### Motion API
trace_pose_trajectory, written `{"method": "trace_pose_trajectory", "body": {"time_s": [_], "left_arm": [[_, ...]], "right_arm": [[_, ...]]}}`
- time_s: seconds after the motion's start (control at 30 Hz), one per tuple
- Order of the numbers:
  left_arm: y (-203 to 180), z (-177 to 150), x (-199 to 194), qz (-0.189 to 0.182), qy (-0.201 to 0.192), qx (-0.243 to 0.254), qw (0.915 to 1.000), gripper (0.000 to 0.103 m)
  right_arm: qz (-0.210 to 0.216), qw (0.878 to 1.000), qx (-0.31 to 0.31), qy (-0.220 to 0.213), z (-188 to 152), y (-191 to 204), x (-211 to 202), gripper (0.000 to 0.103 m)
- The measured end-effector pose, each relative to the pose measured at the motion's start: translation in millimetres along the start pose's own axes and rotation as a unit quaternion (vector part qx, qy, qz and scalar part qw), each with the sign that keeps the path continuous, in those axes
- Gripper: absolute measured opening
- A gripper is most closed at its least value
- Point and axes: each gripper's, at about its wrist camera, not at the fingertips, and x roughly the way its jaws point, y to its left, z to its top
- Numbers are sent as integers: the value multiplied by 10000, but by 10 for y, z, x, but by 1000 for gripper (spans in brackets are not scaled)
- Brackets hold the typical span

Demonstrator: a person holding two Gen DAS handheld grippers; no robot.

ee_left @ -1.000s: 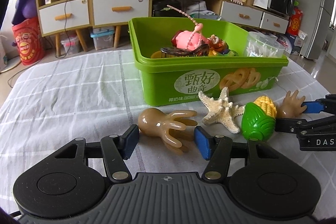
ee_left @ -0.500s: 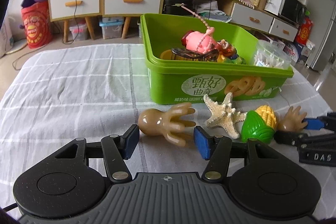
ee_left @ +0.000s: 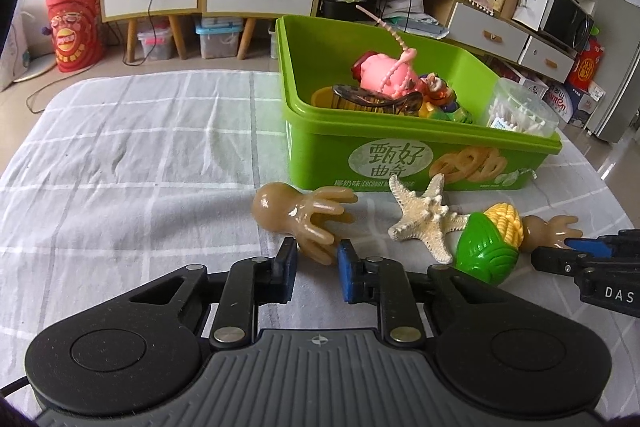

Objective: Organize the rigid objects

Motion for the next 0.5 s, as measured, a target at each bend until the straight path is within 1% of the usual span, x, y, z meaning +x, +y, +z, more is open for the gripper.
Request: {"method": "trace_pose_trajectory", "body": {"time_s": [0.1,0.17,0.27,0.37,0.43,0.5], "left_arm": [[-7,8,-19,-28,-26,5,10000,22],[-9,17,-32,-63,-29,-12,10000,18],[-15,29,-58,-86,-20,-29,10000,16],[-17,28,-61,-85,17,-58,9999,15],[-11,32,-61,-92,47,-115,9999,14],[-3,39,-67,-108,75,-199,9997,12]], "right_arm": [[42,10000,83,24,13,-35,-8,4],[171,9996,220,61,28,-80,-21,1],[582,9953,760,146,56,-231,-53,0],[1004,9857,1328,258,86,-420,-74,0],[1167,9781,1677,390,96,-522,-70,6],[1205,9713,2001,453,100,-619,-63,17]]}}
